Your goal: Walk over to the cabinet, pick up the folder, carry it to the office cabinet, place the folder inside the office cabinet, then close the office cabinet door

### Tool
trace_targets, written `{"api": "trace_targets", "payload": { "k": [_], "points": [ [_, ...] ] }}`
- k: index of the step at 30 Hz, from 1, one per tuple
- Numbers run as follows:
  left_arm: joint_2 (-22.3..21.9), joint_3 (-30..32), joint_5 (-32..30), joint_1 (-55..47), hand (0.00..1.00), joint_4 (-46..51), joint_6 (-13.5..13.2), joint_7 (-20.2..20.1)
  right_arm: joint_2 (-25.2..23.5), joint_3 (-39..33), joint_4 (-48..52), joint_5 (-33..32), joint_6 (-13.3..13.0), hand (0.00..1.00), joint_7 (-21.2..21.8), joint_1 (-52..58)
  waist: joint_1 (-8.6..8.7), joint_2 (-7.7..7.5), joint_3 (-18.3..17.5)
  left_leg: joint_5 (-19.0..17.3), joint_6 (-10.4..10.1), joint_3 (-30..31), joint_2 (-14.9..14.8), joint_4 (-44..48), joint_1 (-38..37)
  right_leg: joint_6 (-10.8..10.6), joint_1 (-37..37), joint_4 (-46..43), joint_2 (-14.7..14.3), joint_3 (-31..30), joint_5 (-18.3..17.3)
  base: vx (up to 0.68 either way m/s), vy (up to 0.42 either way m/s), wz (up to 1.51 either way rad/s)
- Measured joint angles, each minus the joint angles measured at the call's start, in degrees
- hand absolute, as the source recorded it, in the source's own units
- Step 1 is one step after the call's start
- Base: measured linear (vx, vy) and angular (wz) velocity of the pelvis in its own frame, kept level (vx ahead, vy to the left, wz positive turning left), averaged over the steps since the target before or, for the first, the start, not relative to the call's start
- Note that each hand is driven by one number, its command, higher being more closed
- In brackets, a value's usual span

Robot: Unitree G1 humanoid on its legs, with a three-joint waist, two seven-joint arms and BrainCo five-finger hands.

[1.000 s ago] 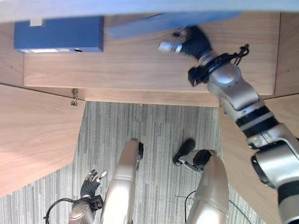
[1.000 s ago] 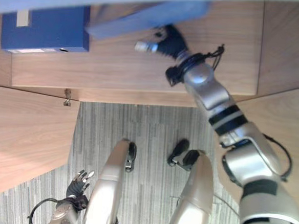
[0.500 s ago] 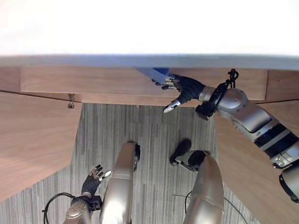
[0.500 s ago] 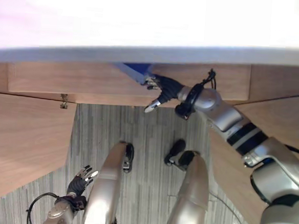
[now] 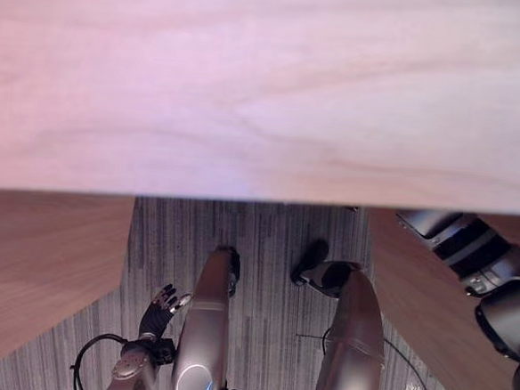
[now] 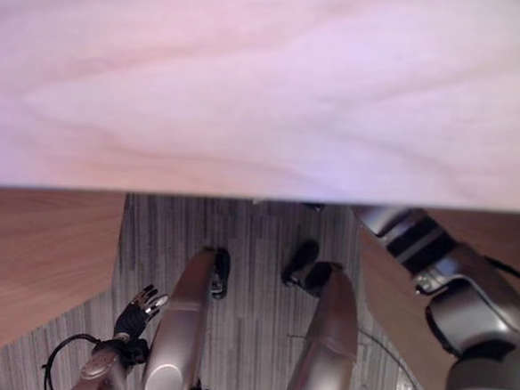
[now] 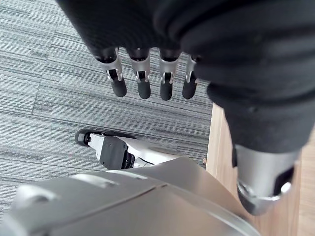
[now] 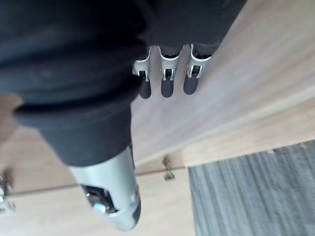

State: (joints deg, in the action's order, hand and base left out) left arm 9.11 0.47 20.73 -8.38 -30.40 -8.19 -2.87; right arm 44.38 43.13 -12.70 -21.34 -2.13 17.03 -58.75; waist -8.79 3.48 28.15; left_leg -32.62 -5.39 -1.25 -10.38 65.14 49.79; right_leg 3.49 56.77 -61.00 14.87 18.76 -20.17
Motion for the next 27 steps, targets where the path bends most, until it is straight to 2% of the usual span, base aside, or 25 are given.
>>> {"api": "trace_targets", "payload": {
  "k": [4,7,10,12,16,19,20,21,23,27],
  "points": [
    [-0.59,0.8,0.05,0.0,0.0,0.84,-0.15,0.18,-4.91,-9.77,-0.86,-11.84,-1.0,0.0,-5.79,-0.21,-0.02,0.0,0.0,0.0,0.0,-0.18,0.0,-0.34,-0.37,0.0,-0.19,0.19,-0.01,-0.01,0.01,-0.03,0.018,-0.01],
    [-1.12,1.27,0.09,0.01,0.0,0.34,-0.23,1.18,-8.82,-13.46,-2.2,-20.87,-2.3,0.0,-8.26,-2.66,0.11,0.0,0.0,0.02,-0.04,-0.49,-0.01,-0.96,-1.1,-0.02,-0.61,0.53,-0.03,-0.02,0.03,-0.02,0.014,-0.02],
    [-1.58,1.73,0.25,0.05,0.0,-0.01,-0.41,1.56,-10.75,-16.42,-3.23,-24.81,-3.06,0.0,-8.92,-4.96,0.06,0.0,0.0,0.03,-0.04,-0.5,-0.02,-1.0,-1.14,-0.01,-0.63,0.54,-0.03,-0.01,0.03,-0.01,0.007,0.0],
    [-2.16,2.19,0.48,0.41,0.0,-0.89,-0.79,2.15,-11.76,-19.67,-4.04,-28.48,-4.96,0.0,-10.59,-6.85,0.05,0.01,-0.01,0.02,-0.04,-0.56,-0.02,-0.98,-1.14,0.0,-0.65,0.59,-0.02,-0.01,0.03,-0.02,0.014,0.0],
    [-2.8,3.11,1.85,1.03,0.0,-3.24,-1.03,3.44,-12.19,-19.8,-5.58,-28.99,-6.55,0.0,-10.51,-7.08,0.33,0.01,-0.01,0.03,-0.04,-0.6,-0.02,-0.78,-1.22,0.01,-0.82,0.57,0.05,0.0,0.04,-0.04,0.024,0.0],
    [-3.42,4.38,2.52,2.14,0.0,-5.63,-1.05,4.4,-12.57,-20.02,-9.74,-25.08,-6.31,0.0,-13.03,-7.35,0.66,0.01,-0.01,0.03,-0.04,-0.4,-0.02,-0.34,-1.1,0.06,-0.83,0.31,0.04,0.0,0.09,-0.08,0.011,0.01],
    [-3.49,4.78,2.6,2.35,0.0,-6.27,-1.02,4.74,-13.27,-20.07,-12.35,-24.46,-5.9,0.0,-13.83,-7.96,0.93,0.02,-0.01,0.03,-0.04,-0.22,-0.06,-0.01,-0.92,0.02,-0.82,0.2,-0.02,0.03,0.12,-0.08,0.01,-0.01],
    [-3.6,5.41,2.76,2.94,0.0,-7.46,-0.93,5.36,-14.54,-20.55,-16.95,-24.57,-4.12,0.0,-15.39,-8.78,1.54,0.02,-0.01,0.02,-0.03,-0.01,-0.25,0.47,-0.7,-0.04,-0.8,0.08,-0.21,0.08,0.3,-0.1,0.015,-0.04],
    [-3.58,5.54,2.9,3.18,0.0,-7.95,-0.83,5.79,-16.02,-21.74,-21.95,-24.73,-2.22,0.0,-18.18,-9.71,1.65,0.02,-0.01,0.01,-0.02,0.0,-0.73,1.17,-0.56,-0.11,-0.8,0.0,-0.68,0.08,0.54,-0.09,0.02,-0.1],
    [-3.52,5.58,3.05,3.42,0.0,-8.47,-0.71,6.06,-17.76,-21.75,-23.96,-22.73,0.04,0.0,-19.56,-10.26,2.26,0.03,-0.02,0.02,-0.04,0.03,-0.83,1.62,-1.21,-0.05,-1.25,-0.6,-0.64,0.02,0.58,-0.06,0.006,-0.02]
  ]
}}
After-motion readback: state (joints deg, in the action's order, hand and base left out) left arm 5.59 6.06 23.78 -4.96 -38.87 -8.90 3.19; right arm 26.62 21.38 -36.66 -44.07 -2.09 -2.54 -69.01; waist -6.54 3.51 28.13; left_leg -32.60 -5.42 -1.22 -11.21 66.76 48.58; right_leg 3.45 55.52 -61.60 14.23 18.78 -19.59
